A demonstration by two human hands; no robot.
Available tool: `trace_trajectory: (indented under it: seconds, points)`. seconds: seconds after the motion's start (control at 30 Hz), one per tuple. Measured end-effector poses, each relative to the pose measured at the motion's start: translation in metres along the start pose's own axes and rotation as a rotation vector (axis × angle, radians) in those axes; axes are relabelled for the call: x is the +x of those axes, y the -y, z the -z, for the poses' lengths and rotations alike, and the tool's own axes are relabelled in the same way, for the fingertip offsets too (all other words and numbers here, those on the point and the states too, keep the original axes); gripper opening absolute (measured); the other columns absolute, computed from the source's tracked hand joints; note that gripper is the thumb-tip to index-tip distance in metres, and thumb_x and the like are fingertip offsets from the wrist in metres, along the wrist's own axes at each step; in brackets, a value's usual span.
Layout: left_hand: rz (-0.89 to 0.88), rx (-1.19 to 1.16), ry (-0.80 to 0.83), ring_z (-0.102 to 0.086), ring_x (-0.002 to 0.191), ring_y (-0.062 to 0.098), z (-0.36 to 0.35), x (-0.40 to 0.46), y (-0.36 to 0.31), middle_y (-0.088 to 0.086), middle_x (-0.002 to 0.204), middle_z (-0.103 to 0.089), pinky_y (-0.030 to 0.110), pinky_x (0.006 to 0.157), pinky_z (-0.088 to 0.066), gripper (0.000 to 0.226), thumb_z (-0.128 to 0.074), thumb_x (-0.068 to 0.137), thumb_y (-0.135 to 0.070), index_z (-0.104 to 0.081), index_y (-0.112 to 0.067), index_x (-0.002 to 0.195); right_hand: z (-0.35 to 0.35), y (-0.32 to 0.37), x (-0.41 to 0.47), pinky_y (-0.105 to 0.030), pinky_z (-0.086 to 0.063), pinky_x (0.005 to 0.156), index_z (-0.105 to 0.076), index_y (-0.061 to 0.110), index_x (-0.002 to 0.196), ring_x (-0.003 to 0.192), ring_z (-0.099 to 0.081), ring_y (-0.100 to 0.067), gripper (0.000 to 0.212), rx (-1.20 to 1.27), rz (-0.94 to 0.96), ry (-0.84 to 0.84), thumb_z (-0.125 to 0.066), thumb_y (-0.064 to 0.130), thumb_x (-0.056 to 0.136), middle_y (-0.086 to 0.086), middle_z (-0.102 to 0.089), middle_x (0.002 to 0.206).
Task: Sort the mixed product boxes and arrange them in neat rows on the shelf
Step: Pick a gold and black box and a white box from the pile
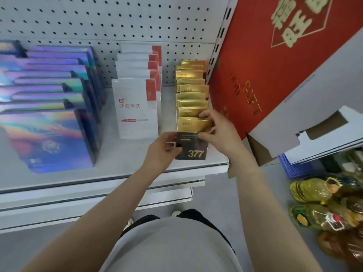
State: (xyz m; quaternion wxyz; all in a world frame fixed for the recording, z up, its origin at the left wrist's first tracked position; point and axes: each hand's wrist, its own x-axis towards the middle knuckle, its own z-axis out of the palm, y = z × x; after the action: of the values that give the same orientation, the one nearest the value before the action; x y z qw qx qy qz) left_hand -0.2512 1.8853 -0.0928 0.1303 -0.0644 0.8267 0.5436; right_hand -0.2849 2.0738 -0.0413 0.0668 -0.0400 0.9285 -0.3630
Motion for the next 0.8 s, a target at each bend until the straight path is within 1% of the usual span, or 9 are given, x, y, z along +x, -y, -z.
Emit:
trace_trajectory:
  seconds: [0.03,0.1,0.17,0.33,0.4,0.5,0.67,0.73,0.8]
  points:
    - [-0.011,0.016,-0.018,-0.064,0.09,0.009,-0.003,0.002,0.001,-0.008,0.107,-0.067,0.019,0.081,-0.048,0.034,-0.07,0.086,-0.014,-0.051,-0.031,0.11,-0.003,-0.001,0.002,-0.022,-0.045,0.083,-0.051,0.03,0.123,0.105,-0.052,-0.012,0.053,-0.055,0.013,0.007,-0.079,0.015,0.08,0.008,-0.052,0.121]
    - [-0.03,0.048,-0.062,-0.066,0.087,0.011,-0.007,0.005,0.002,-0.01,0.1,-0.067,0.024,0.082,-0.051,0.036,-0.072,0.084,-0.015,-0.05,-0.032,0.106,-0.008,-0.003,0.006,-0.027,-0.043,0.085,-0.05,0.028,0.125,0.108,-0.051,-0.015,0.06,-0.102,0.044,-0.004,-0.082,0.014,0.075,0.004,-0.048,0.121]
    - [-0.046,0.086,-0.084,-0.067,0.085,0.012,-0.009,0.009,0.003,-0.012,0.095,-0.067,0.029,0.085,-0.053,0.035,-0.073,0.083,-0.017,-0.049,-0.032,0.105,-0.008,-0.002,0.011,-0.026,-0.039,0.084,-0.05,0.027,0.125,0.111,-0.05,-0.017,0.061,-0.124,0.076,-0.033,-0.082,0.013,0.075,0.003,-0.047,0.121]
    - [-0.072,0.115,-0.145,-0.067,0.083,0.015,-0.012,0.02,0.0,-0.005,0.097,-0.069,0.033,0.085,-0.055,0.033,-0.071,0.085,-0.016,-0.054,-0.023,0.111,-0.01,0.0,0.019,-0.023,-0.037,0.097,-0.049,0.025,0.13,0.121,-0.045,-0.018,0.062,-0.2,0.134,-0.093,-0.08,0.013,0.078,0.001,-0.038,0.131]
    - [-0.068,0.122,-0.151,-0.066,0.082,0.014,-0.014,0.022,0.0,-0.004,0.101,-0.07,0.031,0.085,-0.055,0.034,-0.07,0.086,-0.017,-0.054,-0.021,0.115,-0.009,-0.002,0.019,-0.022,-0.036,0.097,-0.048,0.025,0.131,0.122,-0.042,-0.018,0.062,-0.25,0.155,-0.113,-0.081,0.016,0.078,0.001,-0.036,0.133]
    - [-0.064,0.117,-0.159,-0.064,0.081,0.011,-0.016,0.021,0.001,-0.008,0.097,-0.066,0.026,0.082,-0.052,0.036,-0.071,0.086,-0.017,-0.054,-0.02,0.118,-0.01,-0.007,0.017,-0.025,-0.04,0.097,-0.049,0.023,0.131,0.121,-0.04,-0.018,0.067,-0.278,0.206,-0.155,-0.084,0.023,0.074,0.0,-0.036,0.134]
    - [-0.071,0.072,-0.171,-0.067,0.079,0.008,-0.017,0.015,0.005,-0.01,0.092,-0.067,0.023,0.081,-0.052,0.038,-0.072,0.083,-0.013,-0.057,-0.024,0.116,-0.014,-0.013,0.013,-0.039,-0.047,0.096,-0.052,0.02,0.129,0.12,-0.041,-0.025,0.06,-0.312,0.245,-0.224,-0.081,0.027,0.077,-0.002,-0.041,0.135]
    - [-0.072,0.059,-0.18,-0.066,0.082,0.008,-0.015,0.013,0.005,-0.008,0.095,-0.068,0.024,0.084,-0.052,0.038,-0.072,0.084,-0.015,-0.058,-0.022,0.119,-0.014,-0.013,0.014,-0.042,-0.046,0.098,-0.053,0.018,0.129,0.121,-0.041,-0.028,0.059,-0.337,0.255,-0.244,-0.08,0.03,0.078,-0.005,-0.042,0.135]
    - [-0.075,0.064,-0.213,-0.065,0.086,0.007,-0.01,0.008,0.005,-0.007,0.101,-0.068,0.019,0.083,-0.051,0.038,-0.07,0.087,-0.02,-0.058,-0.022,0.123,-0.015,-0.01,0.014,-0.046,-0.045,0.099,-0.054,0.015,0.128,0.121,-0.043,-0.031,0.058,-0.365,0.283,-0.271,-0.079,0.032,0.078,-0.008,-0.045,0.134]
